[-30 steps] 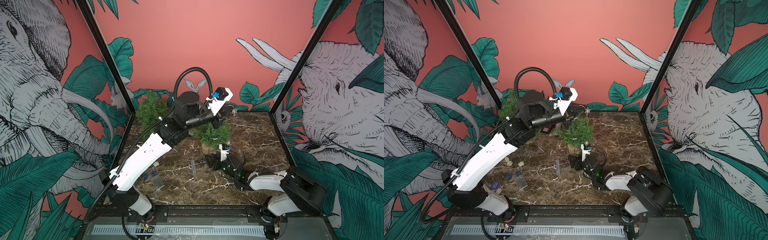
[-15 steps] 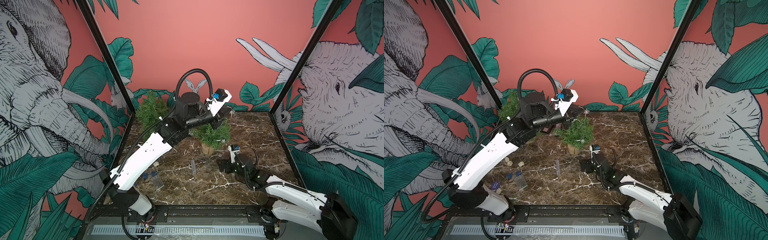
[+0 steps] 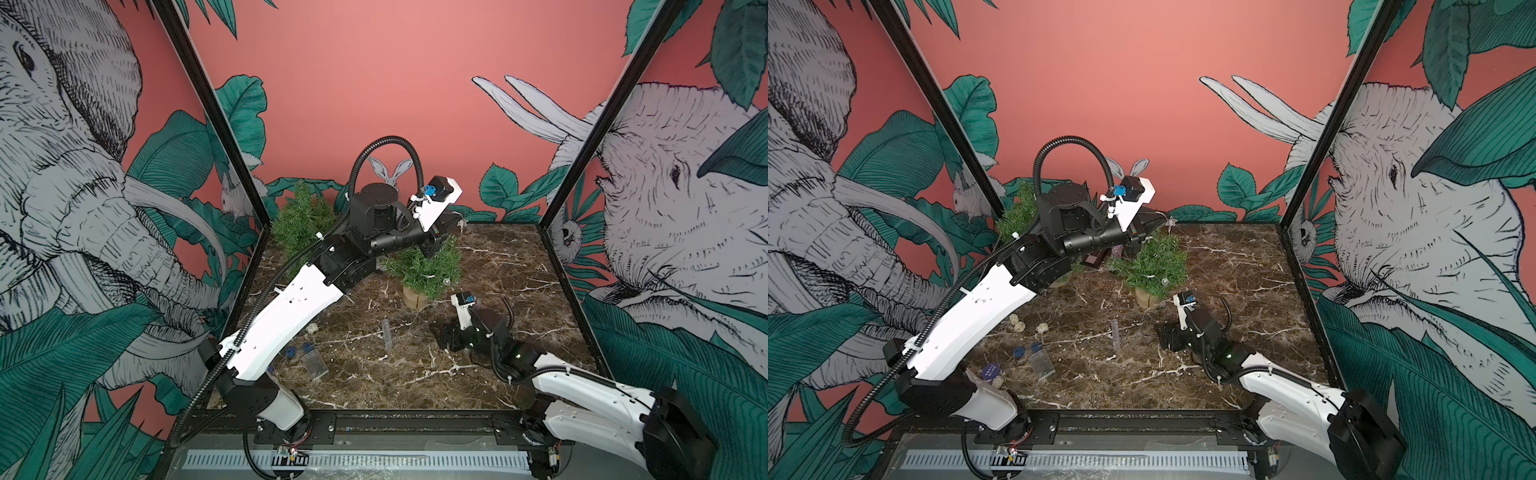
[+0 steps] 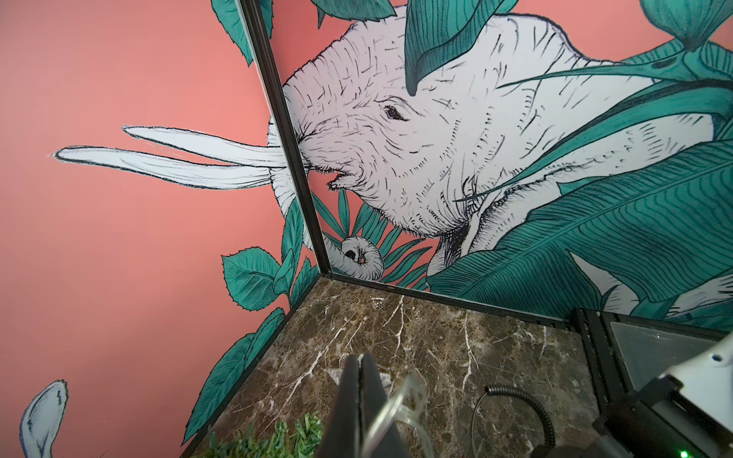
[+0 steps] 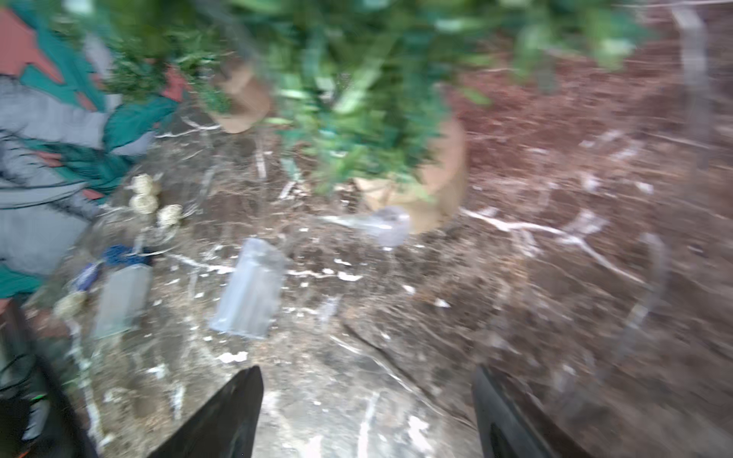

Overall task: Wrap string light around the christmas tree
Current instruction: Wrap the light string around the Christmas tree.

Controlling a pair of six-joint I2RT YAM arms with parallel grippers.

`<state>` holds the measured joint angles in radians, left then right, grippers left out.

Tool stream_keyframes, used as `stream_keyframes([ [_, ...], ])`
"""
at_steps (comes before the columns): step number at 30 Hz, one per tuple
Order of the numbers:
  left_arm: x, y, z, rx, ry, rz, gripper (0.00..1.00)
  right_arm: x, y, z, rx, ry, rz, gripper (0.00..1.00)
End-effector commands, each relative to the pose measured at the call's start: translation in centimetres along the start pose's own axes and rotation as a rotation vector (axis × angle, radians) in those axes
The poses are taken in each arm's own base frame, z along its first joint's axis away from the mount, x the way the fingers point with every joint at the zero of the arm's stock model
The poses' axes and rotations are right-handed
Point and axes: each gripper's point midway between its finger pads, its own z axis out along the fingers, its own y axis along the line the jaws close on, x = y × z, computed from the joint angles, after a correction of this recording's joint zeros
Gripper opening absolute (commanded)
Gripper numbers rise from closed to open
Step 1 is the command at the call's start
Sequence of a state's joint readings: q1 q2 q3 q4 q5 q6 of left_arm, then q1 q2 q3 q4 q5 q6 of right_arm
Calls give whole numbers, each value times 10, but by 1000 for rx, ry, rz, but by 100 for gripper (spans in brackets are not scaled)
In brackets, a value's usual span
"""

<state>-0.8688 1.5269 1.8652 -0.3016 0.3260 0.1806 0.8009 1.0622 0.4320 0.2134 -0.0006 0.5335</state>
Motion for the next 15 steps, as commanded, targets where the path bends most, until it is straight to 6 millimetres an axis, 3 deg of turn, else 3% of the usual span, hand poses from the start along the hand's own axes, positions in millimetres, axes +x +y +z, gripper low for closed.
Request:
stream_keyframes([
  [1,-16,0,-6,8,-27,15,0,-31,24,17,-71,-166,108,84],
  [5,-18,2,-6,2,-27,18,0,-43,48,44,-83,-280,188,82],
  [9,-21,1,-8,2,-27,15,0,-43,35,60,53,-384,254,74],
  [13,-23,1,-13,-2,-24,24,0,-44,32,63,64,-423,270,51],
  [14,-24,1,-14,-5,-23,27,0,-42,31,63,64,-417,264,41],
  [15,-24,1,-16,-9,-22,31,0,-37,30,62,67,-399,259,24],
])
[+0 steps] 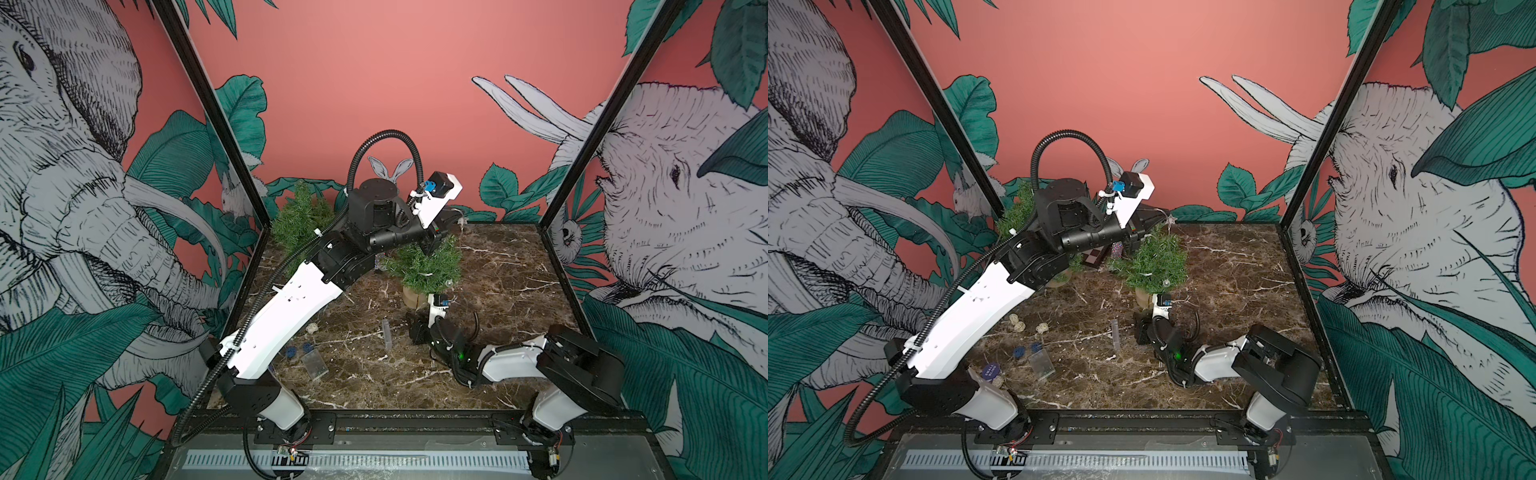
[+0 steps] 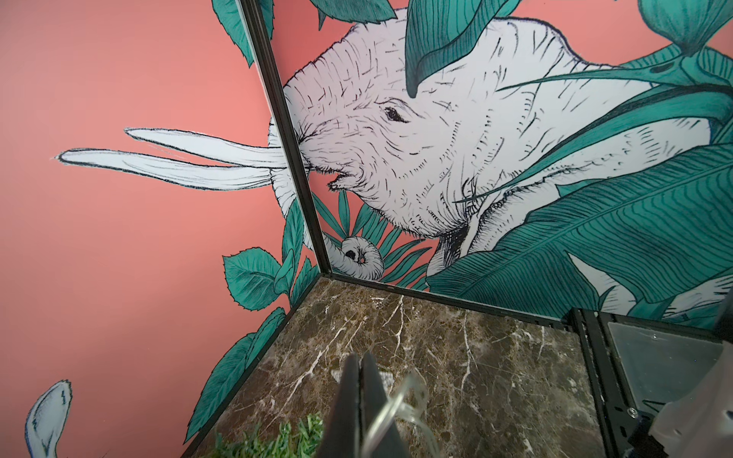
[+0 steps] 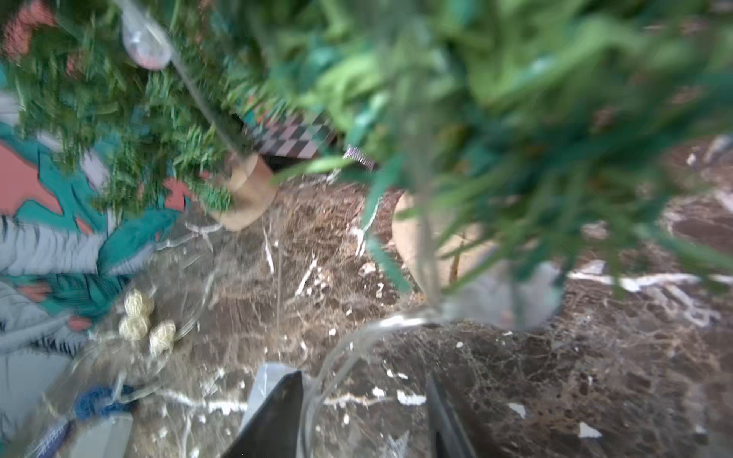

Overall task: Wrap string light around the christmas tree
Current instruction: Wrap the light string around the Christmas tree.

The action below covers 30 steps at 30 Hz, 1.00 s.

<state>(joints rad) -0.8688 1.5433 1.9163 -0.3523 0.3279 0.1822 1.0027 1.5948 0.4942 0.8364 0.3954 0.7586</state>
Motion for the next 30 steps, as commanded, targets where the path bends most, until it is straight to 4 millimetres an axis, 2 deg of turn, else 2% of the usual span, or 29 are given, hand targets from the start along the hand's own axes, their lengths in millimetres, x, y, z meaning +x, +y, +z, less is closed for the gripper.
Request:
stream_keyframes([
  [1,-21,2,-17,-20,-37,39,0,-30,7,-8,-19,-120,80,11],
  [3,-25,3,-21,-31,-45,42,0,-24,1,-19,0,-58,46,0],
  [5,-28,2,-24,-29,-52,41,0,-18,-11,-36,54,32,-22,0],
  [7,-29,3,-25,-31,-58,42,0,-25,-30,-59,136,91,-102,0],
  [9,-29,3,-24,-34,-61,44,0,-48,-55,-86,215,108,-139,0],
  [10,-29,3,-23,-34,-66,42,0,-59,-61,-95,215,102,-136,0],
  [12,-33,3,-23,-28,-82,39,0,-93,-69,-113,212,70,-125,0],
  [14,-38,3,-24,-27,-95,37,0,-130,-66,-126,210,40,-169,0],
  [17,-45,6,-34,-57,-102,42,0,-190,-39,-139,174,-3,-300,0],
  [21,-48,11,-56,-122,-82,57,0,-267,15,-161,102,-74,-469,0],
  [24,-45,17,-72,-185,-59,65,0,-321,52,-182,37,-179,-514,0],
  [27,-39,18,-82,-205,-52,51,0,-359,91,-196,-76,-272,-511,0],
  [30,-33,19,-90,-226,-37,40,0,-386,127,-199,-192,-314,-507,0],
])
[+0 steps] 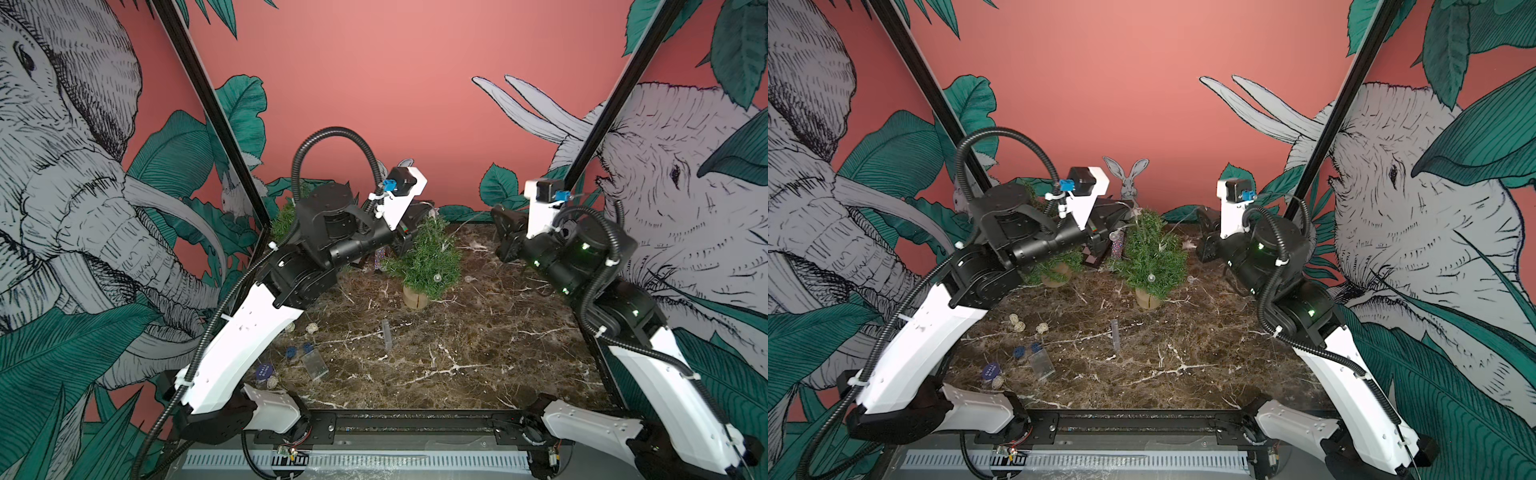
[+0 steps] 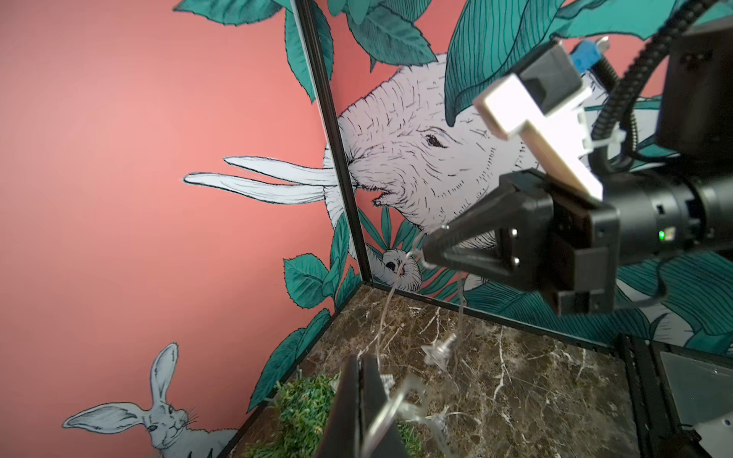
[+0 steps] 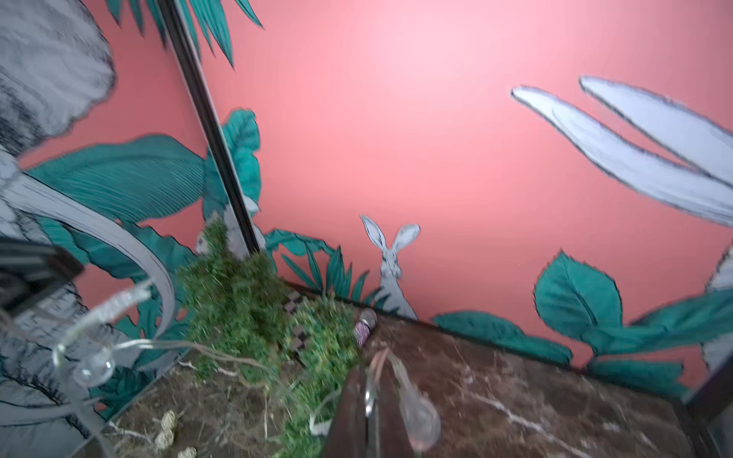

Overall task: Wrap string light around the christmas tree
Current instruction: Wrap the light string around the Christmas tree.

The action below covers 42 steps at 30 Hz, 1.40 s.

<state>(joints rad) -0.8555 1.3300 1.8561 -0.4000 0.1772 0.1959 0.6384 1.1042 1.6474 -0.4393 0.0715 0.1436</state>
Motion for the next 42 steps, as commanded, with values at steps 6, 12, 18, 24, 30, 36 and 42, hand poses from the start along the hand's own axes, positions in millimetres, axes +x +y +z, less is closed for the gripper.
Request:
stream_keyframes([
  [6,23,21,-29,-104,70,-26,0,-60,57,32,-295,-91,15,0],
  [12,51,11,-23,-26,50,-204,0,-58,86,61,-449,-73,113,0],
  [18,82,-1,-8,40,2,-344,11,-39,121,82,-558,-17,167,0],
  [24,99,31,-10,-48,-2,-404,29,-23,149,94,-635,36,190,0],
  [30,105,34,-8,-33,-1,-414,32,-17,163,103,-681,48,220,0],
  [36,110,39,-4,-44,11,-402,34,-15,173,105,-737,58,267,0],
  [42,102,36,-1,5,-39,-420,31,-13,174,104,-742,59,274,0],
])
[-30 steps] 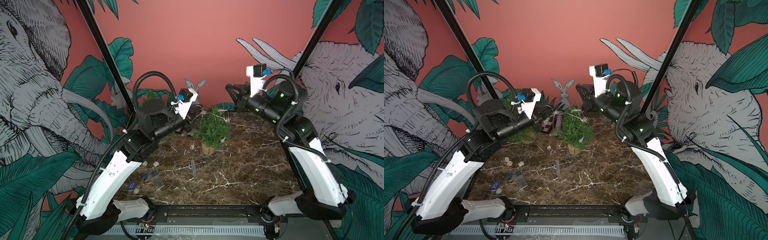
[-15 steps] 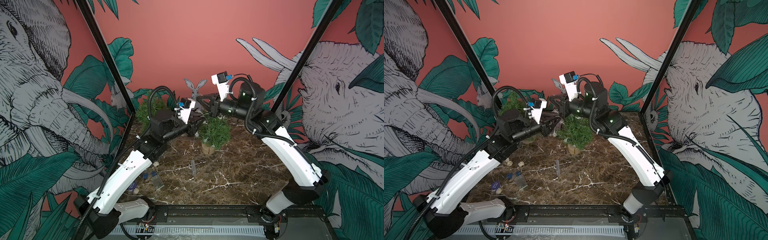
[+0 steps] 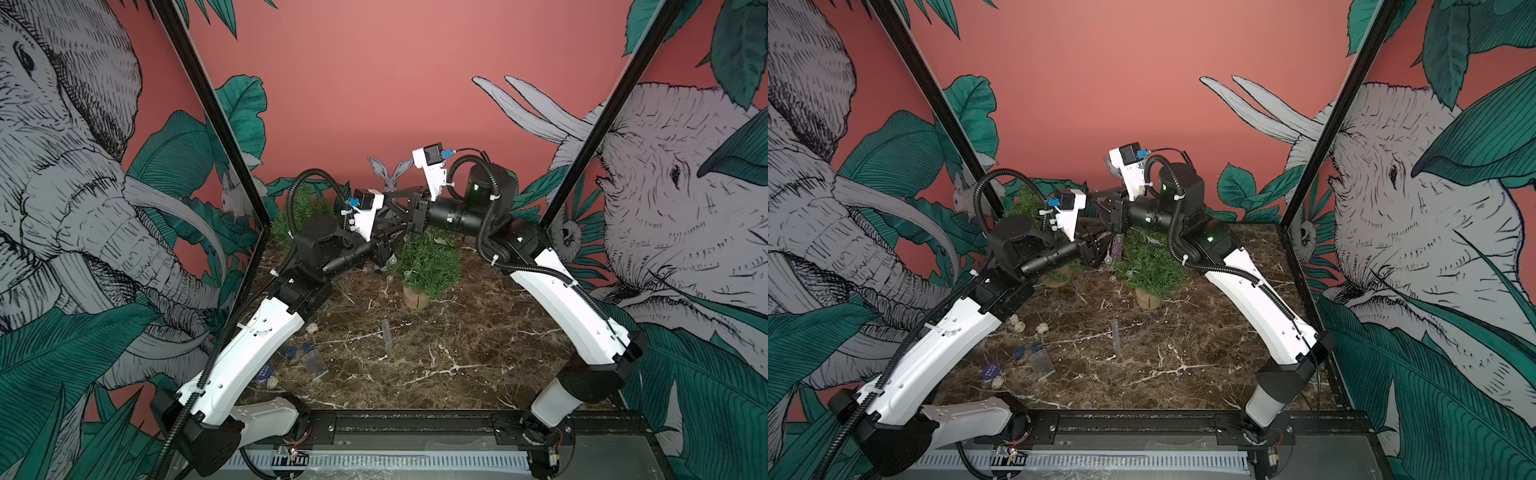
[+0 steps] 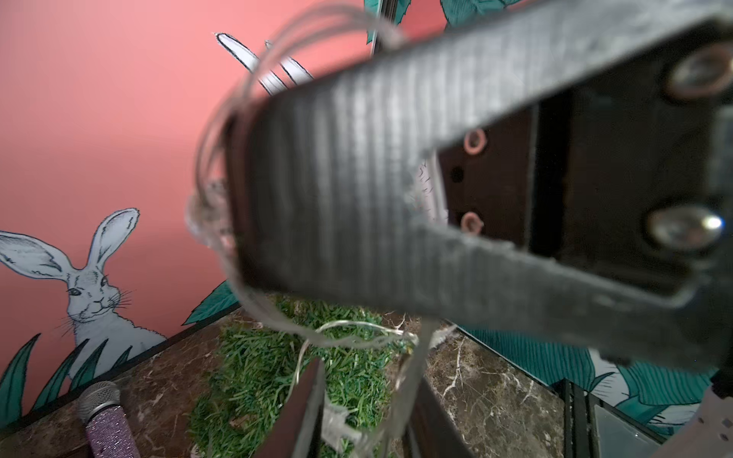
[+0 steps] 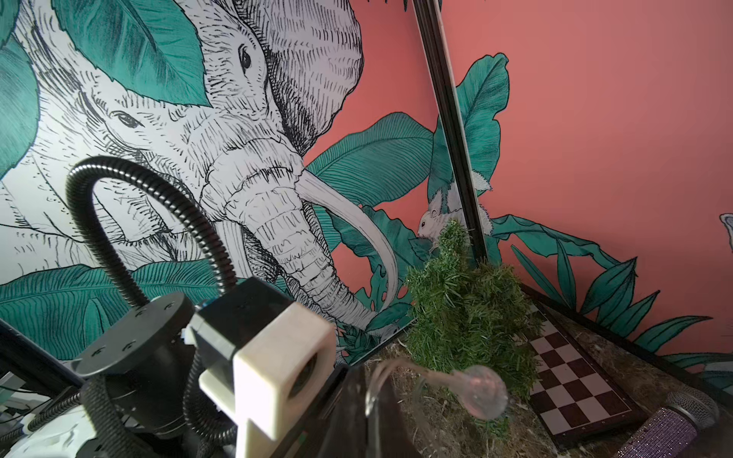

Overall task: Wrap string light around the christmas tree
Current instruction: Wrap the light string around the Christmas tree.

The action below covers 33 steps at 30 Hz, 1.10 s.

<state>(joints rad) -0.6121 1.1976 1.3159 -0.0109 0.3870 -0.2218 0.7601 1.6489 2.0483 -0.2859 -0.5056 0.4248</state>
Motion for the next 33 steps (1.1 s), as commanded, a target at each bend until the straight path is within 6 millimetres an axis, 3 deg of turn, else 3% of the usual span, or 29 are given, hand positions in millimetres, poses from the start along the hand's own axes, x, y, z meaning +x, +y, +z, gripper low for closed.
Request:
stream_keyframes([
  [1,-8,-7,-1,49,-46,-10,30,-17,19,-4,-63,-61,-18,0],
  [6,-7,-6,-1,44,-39,-11,0,-11,13,-5,-40,-48,-31,0],
  [11,-10,-7,-28,-11,-42,18,0,11,-7,-9,35,30,-61,2],
  [14,-17,-19,-50,-3,-63,46,0,12,-10,-28,63,37,-81,19],
  [18,-25,-12,-76,-109,-86,108,0,15,-33,-48,140,42,-87,40],
  [22,-31,9,-83,-244,-89,132,0,12,-56,-62,201,21,-78,53],
  [26,-34,32,-69,-337,-57,155,0,-4,-64,-72,225,-31,-84,68],
  [29,-42,59,-62,-467,-25,208,0,-17,-76,-82,263,-82,-79,71],
  [33,-61,100,-63,-672,-9,255,0,-20,-121,-94,402,-129,-43,71],
])
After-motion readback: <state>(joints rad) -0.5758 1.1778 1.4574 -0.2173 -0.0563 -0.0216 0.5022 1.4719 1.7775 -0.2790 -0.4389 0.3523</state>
